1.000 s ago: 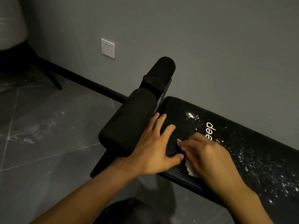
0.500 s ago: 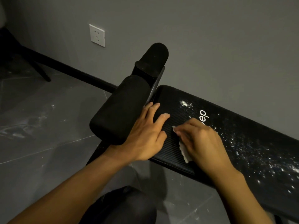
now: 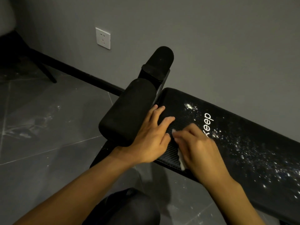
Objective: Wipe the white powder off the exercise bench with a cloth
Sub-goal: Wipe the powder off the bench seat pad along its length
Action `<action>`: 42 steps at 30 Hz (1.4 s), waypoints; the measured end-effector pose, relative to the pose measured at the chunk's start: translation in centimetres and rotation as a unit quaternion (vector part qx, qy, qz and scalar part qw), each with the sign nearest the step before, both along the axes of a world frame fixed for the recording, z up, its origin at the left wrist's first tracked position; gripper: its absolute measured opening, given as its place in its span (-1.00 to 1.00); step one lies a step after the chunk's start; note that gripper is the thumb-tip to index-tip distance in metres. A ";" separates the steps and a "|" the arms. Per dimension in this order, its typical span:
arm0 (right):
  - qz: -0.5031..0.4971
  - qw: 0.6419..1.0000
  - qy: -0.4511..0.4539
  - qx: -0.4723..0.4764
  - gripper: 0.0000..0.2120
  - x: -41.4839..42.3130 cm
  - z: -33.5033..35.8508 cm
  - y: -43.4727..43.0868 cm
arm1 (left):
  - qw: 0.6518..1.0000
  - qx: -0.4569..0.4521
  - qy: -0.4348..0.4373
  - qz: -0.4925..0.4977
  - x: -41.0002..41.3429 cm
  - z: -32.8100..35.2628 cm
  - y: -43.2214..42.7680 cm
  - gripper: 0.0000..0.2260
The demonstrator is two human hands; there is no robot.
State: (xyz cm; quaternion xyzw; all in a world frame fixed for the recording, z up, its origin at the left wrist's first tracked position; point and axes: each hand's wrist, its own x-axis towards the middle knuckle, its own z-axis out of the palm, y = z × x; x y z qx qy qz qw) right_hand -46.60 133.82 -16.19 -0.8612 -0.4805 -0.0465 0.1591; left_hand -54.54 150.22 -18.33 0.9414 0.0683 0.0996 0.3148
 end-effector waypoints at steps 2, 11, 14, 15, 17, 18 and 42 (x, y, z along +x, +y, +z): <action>0.045 0.998 0.046 -0.005 -0.80 -2.2 0.2 -1.6 | 1.000 -0.008 0.000 -0.003 0.0 0.0 0.0 -0.53; 0.055 0.997 0.055 -0.027 -0.80 -2.3 0.4 -2.3 | 1.000 -0.004 -0.013 0.008 0.1 -0.2 0.0 -0.52; 0.091 0.991 0.094 -0.035 -0.82 -3.0 0.7 -3.4 | 1.000 -0.009 -0.022 0.004 0.1 -0.4 0.0 -0.52; 0.092 0.991 0.093 -0.033 -0.82 -2.9 0.8 -3.1 | 1.000 -0.008 -0.023 0.005 0.2 -0.4 0.0 -0.52; 0.098 0.991 0.081 -0.030 -0.84 -2.6 0.9 -2.1 | 1.000 -0.002 -0.026 0.008 0.2 -0.5 0.1 -0.52; 0.107 0.991 0.076 -0.034 -0.85 -2.4 1.0 -1.8 | 1.000 0.001 -0.028 0.007 0.2 -0.5 0.1 -0.52; -0.008 1.000 0.012 0.003 -0.75 2.0 0.0 -0.1 | 0.999 0.041 -0.012 0.016 0.3 -0.9 0.1 -0.50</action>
